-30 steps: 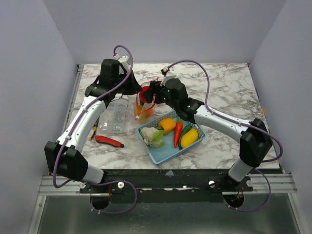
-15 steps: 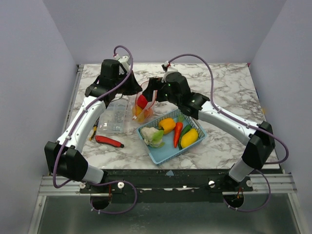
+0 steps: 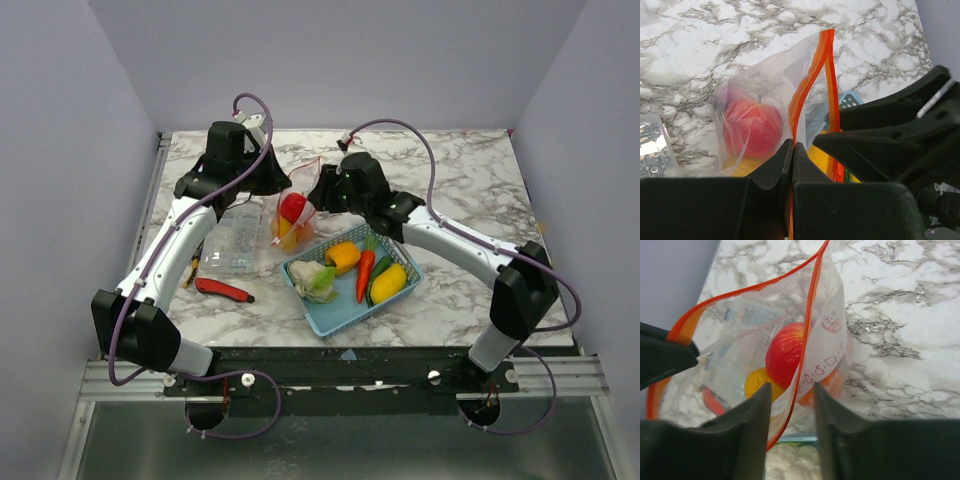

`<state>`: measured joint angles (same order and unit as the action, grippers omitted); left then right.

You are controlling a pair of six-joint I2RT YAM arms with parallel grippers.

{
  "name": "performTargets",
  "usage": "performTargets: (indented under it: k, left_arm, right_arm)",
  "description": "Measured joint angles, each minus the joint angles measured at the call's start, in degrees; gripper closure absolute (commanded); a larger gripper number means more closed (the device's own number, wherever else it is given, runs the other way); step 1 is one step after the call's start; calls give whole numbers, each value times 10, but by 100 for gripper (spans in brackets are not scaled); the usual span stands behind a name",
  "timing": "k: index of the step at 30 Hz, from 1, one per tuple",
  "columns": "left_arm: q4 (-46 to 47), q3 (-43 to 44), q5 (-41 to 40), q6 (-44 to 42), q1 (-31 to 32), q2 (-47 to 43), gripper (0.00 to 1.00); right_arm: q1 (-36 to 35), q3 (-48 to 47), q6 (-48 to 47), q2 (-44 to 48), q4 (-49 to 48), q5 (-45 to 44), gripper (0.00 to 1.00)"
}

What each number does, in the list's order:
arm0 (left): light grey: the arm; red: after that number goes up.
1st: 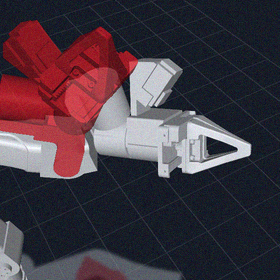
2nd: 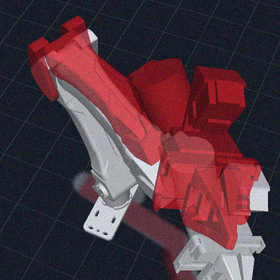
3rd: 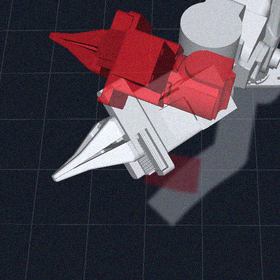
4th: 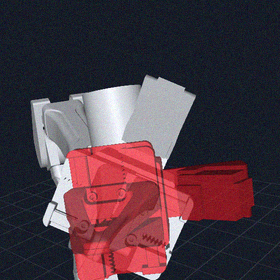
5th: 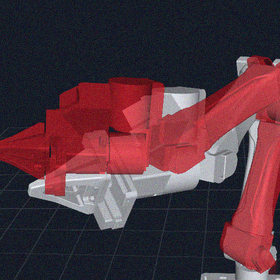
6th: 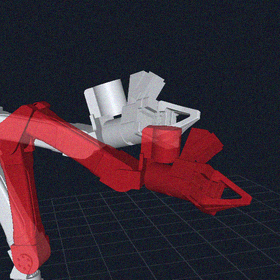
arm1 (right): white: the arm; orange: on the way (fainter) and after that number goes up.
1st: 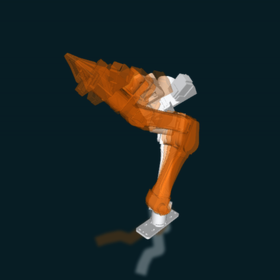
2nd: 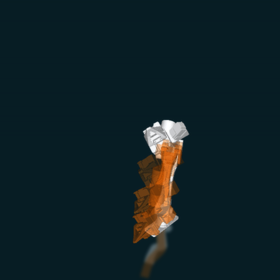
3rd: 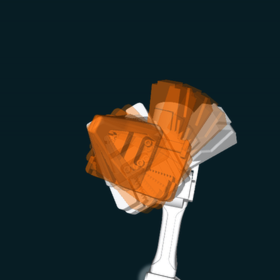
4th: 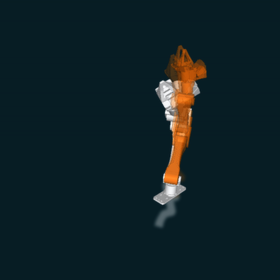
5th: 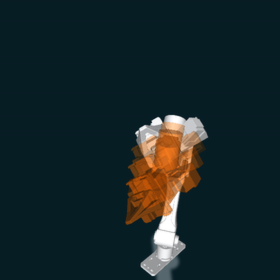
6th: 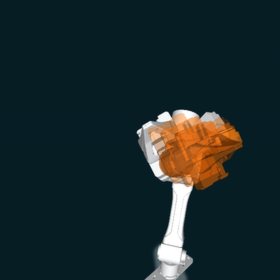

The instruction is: Place the food in the zip-top bag and seal the zipper

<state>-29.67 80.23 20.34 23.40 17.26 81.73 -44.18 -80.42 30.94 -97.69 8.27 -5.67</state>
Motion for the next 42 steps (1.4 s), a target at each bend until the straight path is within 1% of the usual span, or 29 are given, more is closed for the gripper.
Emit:
performTargets:
  k: [1, 2, 5, 8, 11, 15, 18, 21, 22, 26, 29, 32, 33, 34, 35, 36, 37, 40, 42]
  left_arm:
    - [-2, 2, -1, 0, 0, 0, 100]
    - [-9, 7, -2, 0, 0, 0, 100]
    - [-35, 40, -5, 1, 0, 1, 100]
    - [-40, 79, -13, 10, 0, -2, 100]
    - [-27, 82, -16, 30, 0, -29, 100]
    - [12, 40, -16, 53, 0, -47, 100]
    - [14, 37, -11, 60, -1, 5, 100]
    - [1, 37, 3, 68, -7, 71, 100]
    - [-5, 37, 5, 70, -7, 82, 100]
    - [-25, 54, 10, 72, -10, 70, 100]
    - [-28, 85, 17, 62, -10, 49, 100]
    - [-32, 103, 17, 34, -10, 26, 100]
    - [-34, 102, 13, 26, -10, 20, 100]
    - [-34, 96, 9, 18, -10, 13, 100]
    - [-33, 88, 4, 12, -10, 7, 100]
    - [-33, 78, 0, 7, -10, 2, 100]
    - [-32, 68, -4, 3, -10, -1, 100]
    - [-33, 39, -12, -10, -10, -3, 100]
    - [-33, 25, -13, -13, -10, -2, 100]
  right_arm:
    - [0, -11, -1, -13, 3, 9, 97]
    - [0, -24, -6, -24, 9, 17, 99]
    - [0, -69, -17, -37, 26, 44, 99]
    - [0, -97, -23, -19, 24, 56, 99]
    - [0, -84, -22, 24, 7, 61, 99]
    - [0, -16, -7, 63, -57, 62, 99]
    - [6, -5, -3, 26, -71, 66, 99]
    - [13, -21, -7, -46, -50, 71, 99]
    - [14, -22, -9, -57, -42, 72, 99]
    - [20, -32, -19, -61, 0, 71, 99]
    - [20, -60, -24, -45, 3, 71, 99]
    - [20, -66, -25, -22, 1, 71, 99]
    - [20, -66, -25, -17, 1, 71, 99]
    - [20, -66, -25, -15, 0, 71, 94]
    - [20, -66, -24, -15, 0, 70, 86]
    - [20, -66, -24, -16, 1, 71, 81]
    - [20, -66, -24, -19, 4, 71, 79]
    - [20, -66, -25, -27, 14, 73, 75]
    - [20, -66, -25, -31, 26, 75, 68]
